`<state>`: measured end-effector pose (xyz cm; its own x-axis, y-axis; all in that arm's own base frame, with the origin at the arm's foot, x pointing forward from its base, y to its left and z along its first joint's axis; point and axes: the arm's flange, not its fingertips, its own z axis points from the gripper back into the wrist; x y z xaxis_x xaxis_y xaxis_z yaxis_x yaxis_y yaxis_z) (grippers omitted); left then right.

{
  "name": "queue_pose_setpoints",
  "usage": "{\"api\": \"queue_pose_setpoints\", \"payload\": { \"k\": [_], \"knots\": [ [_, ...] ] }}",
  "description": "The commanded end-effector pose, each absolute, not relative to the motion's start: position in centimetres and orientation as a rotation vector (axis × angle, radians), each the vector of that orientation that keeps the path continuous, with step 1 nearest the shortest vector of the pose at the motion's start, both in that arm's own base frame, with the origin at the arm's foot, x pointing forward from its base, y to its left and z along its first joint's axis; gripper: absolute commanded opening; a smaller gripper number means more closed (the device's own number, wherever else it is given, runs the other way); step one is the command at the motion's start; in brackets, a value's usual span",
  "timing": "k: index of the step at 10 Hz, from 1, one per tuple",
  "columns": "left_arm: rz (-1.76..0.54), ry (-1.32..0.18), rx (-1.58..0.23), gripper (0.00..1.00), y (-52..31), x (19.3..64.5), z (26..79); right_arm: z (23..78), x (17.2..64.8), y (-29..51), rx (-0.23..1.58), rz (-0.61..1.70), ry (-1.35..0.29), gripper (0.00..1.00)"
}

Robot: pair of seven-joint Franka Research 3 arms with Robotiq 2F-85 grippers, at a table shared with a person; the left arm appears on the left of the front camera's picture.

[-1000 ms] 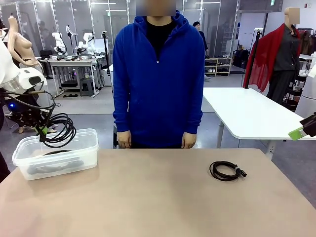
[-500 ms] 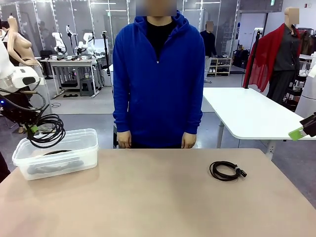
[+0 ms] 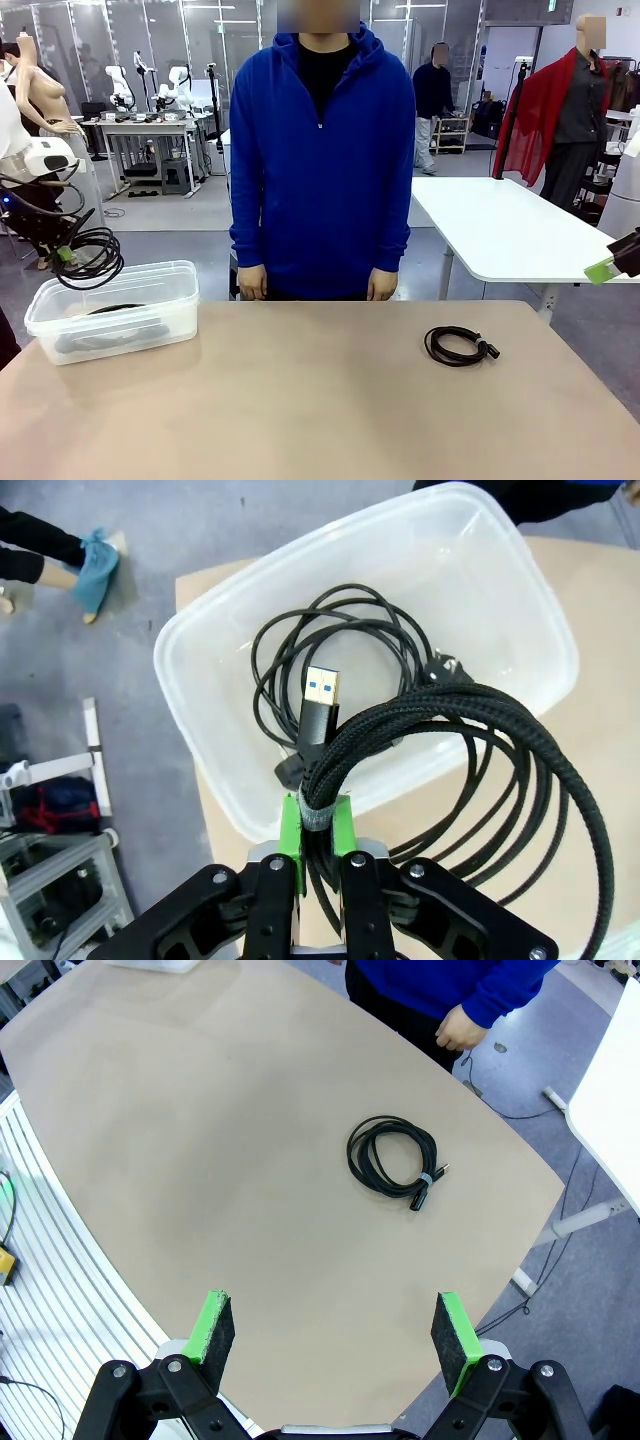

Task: Organize and store the cables.
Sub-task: Place the USB Extension Cable into the Organizing box.

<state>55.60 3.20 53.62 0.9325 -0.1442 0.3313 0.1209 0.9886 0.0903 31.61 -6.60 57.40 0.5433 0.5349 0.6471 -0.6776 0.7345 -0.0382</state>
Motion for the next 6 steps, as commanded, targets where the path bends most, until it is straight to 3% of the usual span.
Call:
{"api": "queue_pose_setpoints", "payload": {
  "k": [1,6],
  "knots": [
    [-0.126,-0.307,0.044,0.14,3.6,57.8,53.7,57.3,31.6,-6.8,0.233,0.732,-0.688,1.00],
    [-0.036,-0.209,-0.004,0.14,4.1,62.0,49.4,57.3,31.6,-6.8,0.233,0.732,-0.688,1.00]
  ]
}}
